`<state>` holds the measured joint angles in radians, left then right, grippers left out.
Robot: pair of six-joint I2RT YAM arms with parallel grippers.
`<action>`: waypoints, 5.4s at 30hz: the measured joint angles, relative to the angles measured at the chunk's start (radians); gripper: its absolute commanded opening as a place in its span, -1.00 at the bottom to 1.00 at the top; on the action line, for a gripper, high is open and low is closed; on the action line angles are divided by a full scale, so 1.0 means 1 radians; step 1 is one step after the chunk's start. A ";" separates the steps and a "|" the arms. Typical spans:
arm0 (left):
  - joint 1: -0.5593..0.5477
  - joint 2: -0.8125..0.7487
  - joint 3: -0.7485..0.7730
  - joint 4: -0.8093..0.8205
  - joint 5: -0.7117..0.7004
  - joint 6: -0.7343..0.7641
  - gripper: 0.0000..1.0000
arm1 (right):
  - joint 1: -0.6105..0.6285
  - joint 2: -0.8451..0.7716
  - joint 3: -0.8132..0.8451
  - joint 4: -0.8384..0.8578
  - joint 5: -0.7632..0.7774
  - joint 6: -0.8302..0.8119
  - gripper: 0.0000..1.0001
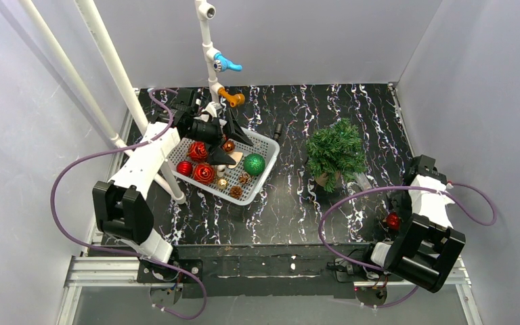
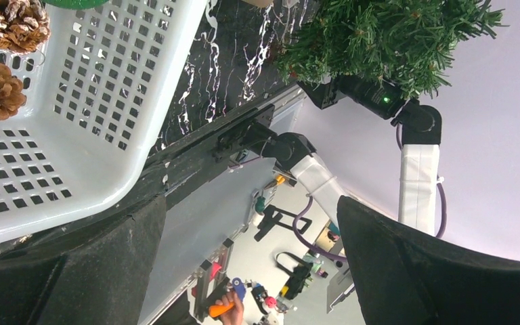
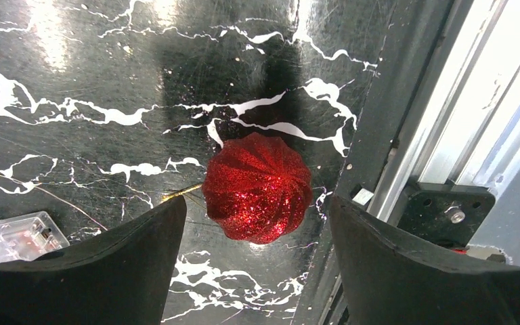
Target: Decorate the small christmas tree
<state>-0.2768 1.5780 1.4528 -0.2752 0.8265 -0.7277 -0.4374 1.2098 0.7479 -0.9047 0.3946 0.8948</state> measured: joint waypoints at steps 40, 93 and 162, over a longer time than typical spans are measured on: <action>0.000 0.018 0.050 -0.065 0.054 0.037 0.97 | -0.001 -0.402 0.204 0.264 -0.469 -0.157 -0.42; -0.029 -0.128 -0.262 -0.035 -0.055 0.159 0.97 | 0.520 0.224 1.102 -0.122 -0.756 -0.550 -0.46; -0.033 -0.080 -0.242 -0.021 -0.048 0.147 0.96 | 0.520 0.270 1.167 -0.112 -0.721 -0.584 -0.49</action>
<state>-0.3099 1.4982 1.2110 -0.2966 0.7780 -0.5804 0.0830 1.4799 1.9144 -1.0168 -0.3267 0.3111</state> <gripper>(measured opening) 0.981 0.622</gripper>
